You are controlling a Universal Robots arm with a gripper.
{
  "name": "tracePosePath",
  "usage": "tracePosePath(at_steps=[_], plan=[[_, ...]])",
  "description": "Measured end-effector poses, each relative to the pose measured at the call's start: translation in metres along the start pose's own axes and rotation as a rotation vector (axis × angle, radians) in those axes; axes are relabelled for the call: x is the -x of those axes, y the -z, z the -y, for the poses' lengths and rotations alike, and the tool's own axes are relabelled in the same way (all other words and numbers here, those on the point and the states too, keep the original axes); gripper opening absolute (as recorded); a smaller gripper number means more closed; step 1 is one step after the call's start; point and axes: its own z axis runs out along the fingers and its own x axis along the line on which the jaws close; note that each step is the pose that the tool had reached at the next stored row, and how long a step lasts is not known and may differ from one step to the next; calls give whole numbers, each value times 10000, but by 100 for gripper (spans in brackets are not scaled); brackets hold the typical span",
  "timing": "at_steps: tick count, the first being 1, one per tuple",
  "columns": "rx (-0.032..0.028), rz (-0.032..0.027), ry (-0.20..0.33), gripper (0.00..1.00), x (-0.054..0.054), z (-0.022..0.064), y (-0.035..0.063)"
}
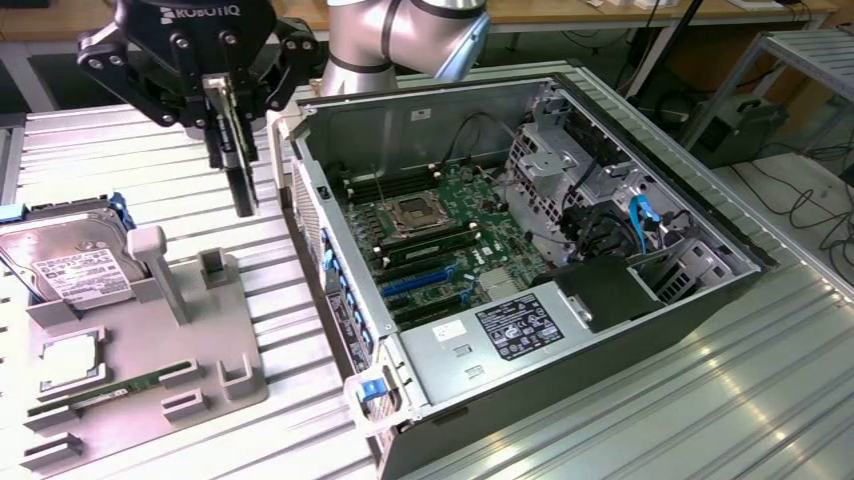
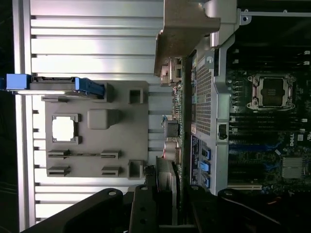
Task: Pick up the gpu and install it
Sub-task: 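Pick up the gpu and move the gpu toward the slot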
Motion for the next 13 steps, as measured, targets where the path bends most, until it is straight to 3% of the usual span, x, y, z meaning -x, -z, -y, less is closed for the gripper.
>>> tracePosePath(at_steps=[13], plan=[[0, -1, 0, 28, 331, -3, -36]])
